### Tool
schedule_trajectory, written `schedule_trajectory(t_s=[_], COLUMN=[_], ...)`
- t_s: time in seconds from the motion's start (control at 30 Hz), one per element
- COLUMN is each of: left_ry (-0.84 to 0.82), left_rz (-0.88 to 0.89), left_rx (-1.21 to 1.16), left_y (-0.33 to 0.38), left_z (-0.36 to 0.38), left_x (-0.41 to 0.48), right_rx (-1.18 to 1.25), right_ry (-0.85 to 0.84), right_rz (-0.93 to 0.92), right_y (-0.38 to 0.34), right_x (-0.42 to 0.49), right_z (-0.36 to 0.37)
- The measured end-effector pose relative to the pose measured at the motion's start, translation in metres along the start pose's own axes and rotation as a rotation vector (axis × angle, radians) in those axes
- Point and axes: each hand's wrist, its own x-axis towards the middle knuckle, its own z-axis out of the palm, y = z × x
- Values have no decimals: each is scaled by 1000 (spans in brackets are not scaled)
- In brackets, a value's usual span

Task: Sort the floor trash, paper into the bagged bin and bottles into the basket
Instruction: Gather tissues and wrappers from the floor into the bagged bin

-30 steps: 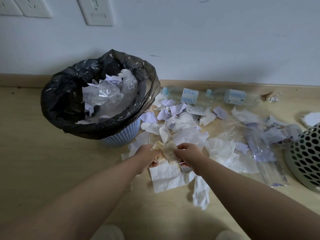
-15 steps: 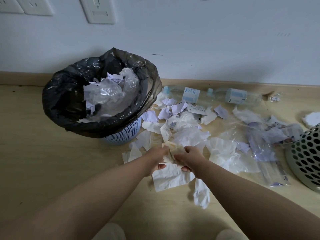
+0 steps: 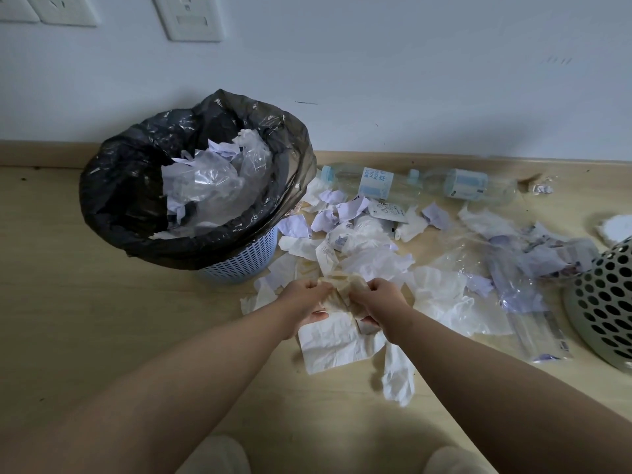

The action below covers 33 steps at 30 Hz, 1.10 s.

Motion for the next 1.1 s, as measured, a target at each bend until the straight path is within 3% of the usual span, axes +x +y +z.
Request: schedule_trajectory(t_s=[0.17, 0.4, 0.57, 0.77, 1.0, 1.1], left_ry=[-37, -8, 112, 370, 270, 266], left_rz=[-27, 15, 8, 170, 312, 327], left_rx=[-81, 97, 125, 656, 1094, 1211], left_y=[5, 7, 1, 0, 1, -1], left_z=[4, 1, 2, -11, -9, -8], left_x=[-3, -2, 10, 28, 39, 38], right_rx=[74, 120, 70, -28, -1, -43], right_ry=[-27, -99, -90, 148, 274, 343], right_rz=[30, 56, 12, -9, 146, 122], right_y=[1, -1, 0, -17, -9, -1], right_x=[-2, -3, 5, 41, 71, 73], right_z=[1, 11, 18, 0, -36, -45])
